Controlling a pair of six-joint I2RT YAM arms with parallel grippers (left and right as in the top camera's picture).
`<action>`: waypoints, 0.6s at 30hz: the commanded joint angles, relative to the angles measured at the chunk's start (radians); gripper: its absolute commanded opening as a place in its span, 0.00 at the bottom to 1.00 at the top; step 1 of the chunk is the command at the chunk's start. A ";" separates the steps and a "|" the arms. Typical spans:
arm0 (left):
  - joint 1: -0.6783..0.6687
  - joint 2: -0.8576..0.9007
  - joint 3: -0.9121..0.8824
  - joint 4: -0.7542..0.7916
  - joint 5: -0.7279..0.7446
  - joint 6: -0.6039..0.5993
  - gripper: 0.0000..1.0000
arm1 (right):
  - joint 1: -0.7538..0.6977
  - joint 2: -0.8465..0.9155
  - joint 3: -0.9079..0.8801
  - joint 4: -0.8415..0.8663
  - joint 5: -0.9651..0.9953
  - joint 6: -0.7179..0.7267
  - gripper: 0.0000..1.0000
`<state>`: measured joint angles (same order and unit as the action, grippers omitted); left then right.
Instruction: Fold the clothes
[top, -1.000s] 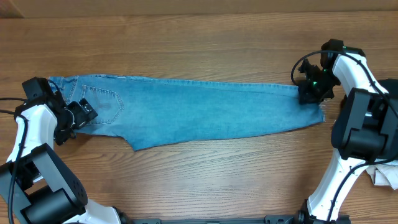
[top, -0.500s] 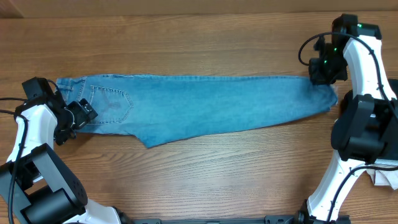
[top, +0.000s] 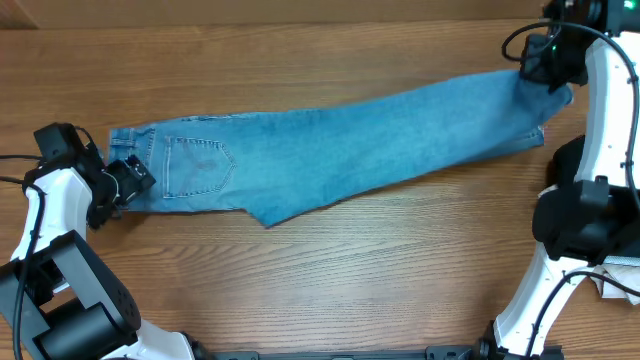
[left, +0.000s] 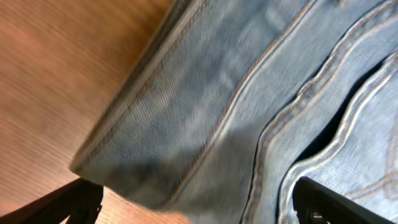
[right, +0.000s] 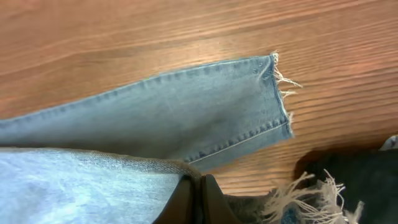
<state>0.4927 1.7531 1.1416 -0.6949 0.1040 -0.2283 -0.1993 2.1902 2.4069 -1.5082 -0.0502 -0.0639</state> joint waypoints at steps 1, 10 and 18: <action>-0.008 0.007 0.000 0.107 0.147 0.019 1.00 | 0.003 -0.051 0.036 -0.009 -0.004 0.013 0.04; -0.042 -0.002 0.024 0.054 0.267 0.026 0.46 | 0.022 -0.051 0.036 -0.008 -0.004 0.012 0.04; -0.037 -0.014 0.315 -0.240 0.275 0.026 0.45 | 0.022 -0.051 0.036 -0.009 -0.004 0.012 0.04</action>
<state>0.4538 1.7554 1.3701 -0.8879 0.3519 -0.2062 -0.1787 2.1834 2.4107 -1.5200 -0.0517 -0.0559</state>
